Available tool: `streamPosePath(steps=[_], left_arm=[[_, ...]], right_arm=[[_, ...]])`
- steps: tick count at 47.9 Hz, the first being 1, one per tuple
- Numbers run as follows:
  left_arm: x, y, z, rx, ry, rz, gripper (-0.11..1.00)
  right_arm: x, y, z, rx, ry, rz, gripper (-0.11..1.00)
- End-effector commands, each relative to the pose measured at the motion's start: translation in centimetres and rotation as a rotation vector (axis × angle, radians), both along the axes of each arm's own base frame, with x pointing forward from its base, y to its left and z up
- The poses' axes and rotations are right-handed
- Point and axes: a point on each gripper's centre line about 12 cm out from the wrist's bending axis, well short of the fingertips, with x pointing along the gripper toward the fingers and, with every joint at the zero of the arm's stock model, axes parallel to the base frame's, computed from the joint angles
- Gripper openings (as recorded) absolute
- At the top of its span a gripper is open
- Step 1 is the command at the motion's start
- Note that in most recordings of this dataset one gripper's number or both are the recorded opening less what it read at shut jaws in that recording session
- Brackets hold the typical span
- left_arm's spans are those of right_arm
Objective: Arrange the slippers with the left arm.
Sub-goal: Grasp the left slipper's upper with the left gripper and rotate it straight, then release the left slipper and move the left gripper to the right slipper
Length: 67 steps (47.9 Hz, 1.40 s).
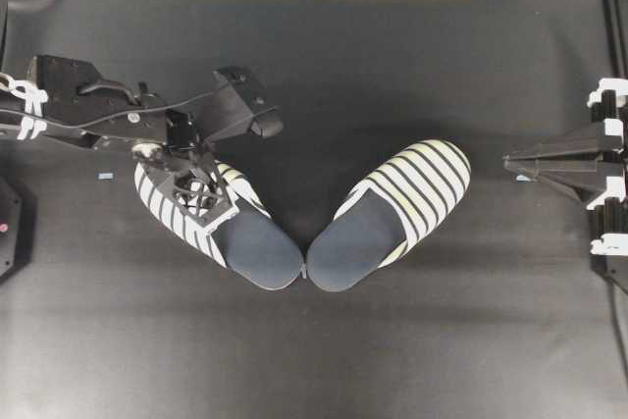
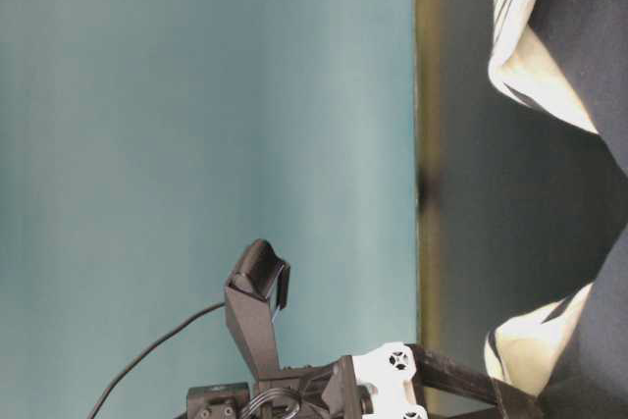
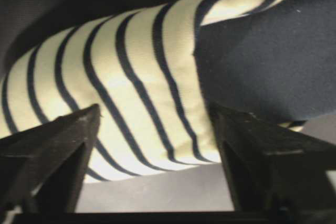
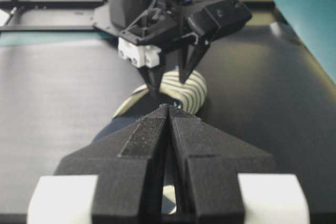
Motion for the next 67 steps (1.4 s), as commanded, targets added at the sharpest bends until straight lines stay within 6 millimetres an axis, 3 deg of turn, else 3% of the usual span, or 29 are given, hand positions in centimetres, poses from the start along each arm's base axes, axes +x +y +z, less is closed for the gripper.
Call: streamPosePath(steps=[1, 10, 14, 27, 34, 47, 60, 67], left_arm=[[0.2, -0.1, 0.4, 0.006, -0.006, -0.021, 0.67], [0.5, -0.1, 1.0, 0.024, -0.006, -0.120, 0.15], [1.0, 0.0, 2.2, 0.044, -0.035, -0.193, 0.01], [3.8, 0.9, 6.2, 0.147, -0.133, -0.430, 0.01], [5.1, 1.4, 7.7, 0.173, -0.158, -0.477, 0.01], [5.6, 1.9, 7.6, 0.172, -0.145, -0.472, 0.01], [6.3, 2.2, 4.9, 0.162, -0.135, -0.462, 0.01], [6.5, 2.2, 4.5, 0.161, -0.141, -0.455, 0.01]], right_arm=[[0.1, -0.1, 0.2, 0.003, -0.006, -0.007, -0.01], [0.1, -0.1, 0.2, 0.001, -0.006, -0.006, -0.01], [0.1, -0.1, 0.2, 0.003, -0.005, -0.007, -0.01], [0.0, -0.1, 0.1, 0.003, -0.006, -0.007, -0.01], [-0.2, -0.1, 0.1, 0.004, -0.014, -0.007, -0.01], [-0.6, -0.1, 0.1, 0.003, -0.023, -0.006, -0.01], [-0.6, -0.1, -0.2, 0.004, -0.017, -0.007, -0.01], [-0.7, -0.1, -0.1, 0.004, -0.022, -0.007, -0.01]])
